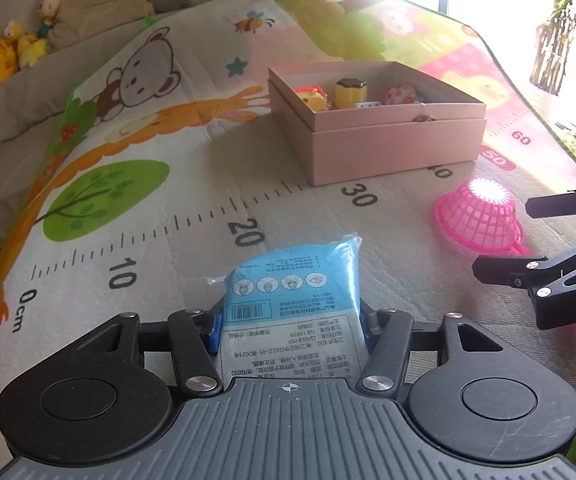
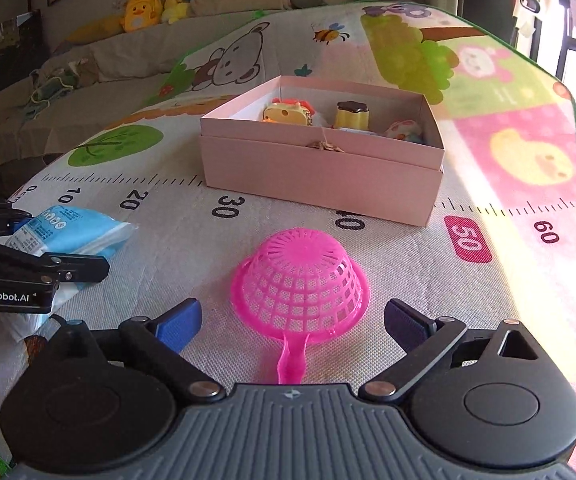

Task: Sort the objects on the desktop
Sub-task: 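Grasp the blue wipes pack with the left gripper while the right lifts the basket, then drop the wipes pack into the pink box with the left gripper while the right drops the basket in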

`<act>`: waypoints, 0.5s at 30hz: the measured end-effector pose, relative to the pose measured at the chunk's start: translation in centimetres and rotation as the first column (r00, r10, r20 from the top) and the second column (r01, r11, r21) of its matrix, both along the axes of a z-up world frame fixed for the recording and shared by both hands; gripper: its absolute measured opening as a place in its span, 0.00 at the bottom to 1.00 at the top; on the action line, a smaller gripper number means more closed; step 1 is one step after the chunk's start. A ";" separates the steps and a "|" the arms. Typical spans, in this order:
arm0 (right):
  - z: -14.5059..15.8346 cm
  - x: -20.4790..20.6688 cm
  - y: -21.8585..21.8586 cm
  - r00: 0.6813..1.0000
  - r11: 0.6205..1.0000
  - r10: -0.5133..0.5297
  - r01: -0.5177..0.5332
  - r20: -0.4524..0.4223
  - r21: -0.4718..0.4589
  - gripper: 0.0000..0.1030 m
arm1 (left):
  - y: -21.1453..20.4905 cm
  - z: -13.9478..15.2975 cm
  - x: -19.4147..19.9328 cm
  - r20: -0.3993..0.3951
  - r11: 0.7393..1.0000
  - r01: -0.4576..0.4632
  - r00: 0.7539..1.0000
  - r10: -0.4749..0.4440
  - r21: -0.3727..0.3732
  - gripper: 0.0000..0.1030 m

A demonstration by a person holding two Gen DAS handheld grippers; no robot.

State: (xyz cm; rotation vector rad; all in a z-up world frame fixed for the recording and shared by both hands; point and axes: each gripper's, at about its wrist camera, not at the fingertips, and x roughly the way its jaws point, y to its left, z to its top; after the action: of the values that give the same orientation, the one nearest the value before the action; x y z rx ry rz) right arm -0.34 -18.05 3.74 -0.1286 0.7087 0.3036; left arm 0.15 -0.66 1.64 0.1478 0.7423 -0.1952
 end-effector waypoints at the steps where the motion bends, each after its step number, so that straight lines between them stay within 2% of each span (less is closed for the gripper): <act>1: 0.1 0.0 0.0 1.000 1.000 0.005 -0.005 0.003 -0.002 0.95 | 0.0 0.1 -0.1 -0.002 1.000 0.004 1.000 -0.004 -0.004 0.58; 8: -0.1 1.4 0.1 1.000 1.000 0.004 -0.004 -0.027 -0.009 0.94 | -0.3 0.7 -0.8 -0.001 0.999 0.045 0.999 -0.045 -0.025 0.57; 10: -0.2 1.9 0.0 0.999 1.000 0.008 -0.008 -0.045 -0.002 0.78 | -0.3 1.2 -0.5 0.005 0.999 0.043 0.999 -0.042 -0.029 0.57; 12: 0.6 1.9 -0.3 0.999 1.000 0.021 -0.021 -0.037 0.002 0.76 | -0.3 2.6 0.2 0.031 0.998 0.045 0.999 -0.043 -0.047 0.57; 15: 3.8 1.1 -1.8 0.998 0.998 0.038 -0.040 0.043 0.038 0.76 | -0.8 6.6 1.7 0.133 0.994 0.073 0.989 -0.062 -0.081 0.57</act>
State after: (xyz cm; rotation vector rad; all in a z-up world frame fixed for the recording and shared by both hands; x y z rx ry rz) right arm 0.74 -19.89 7.53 -0.1117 0.6589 0.3513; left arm 1.80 -1.44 8.25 0.1027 0.5983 -0.2795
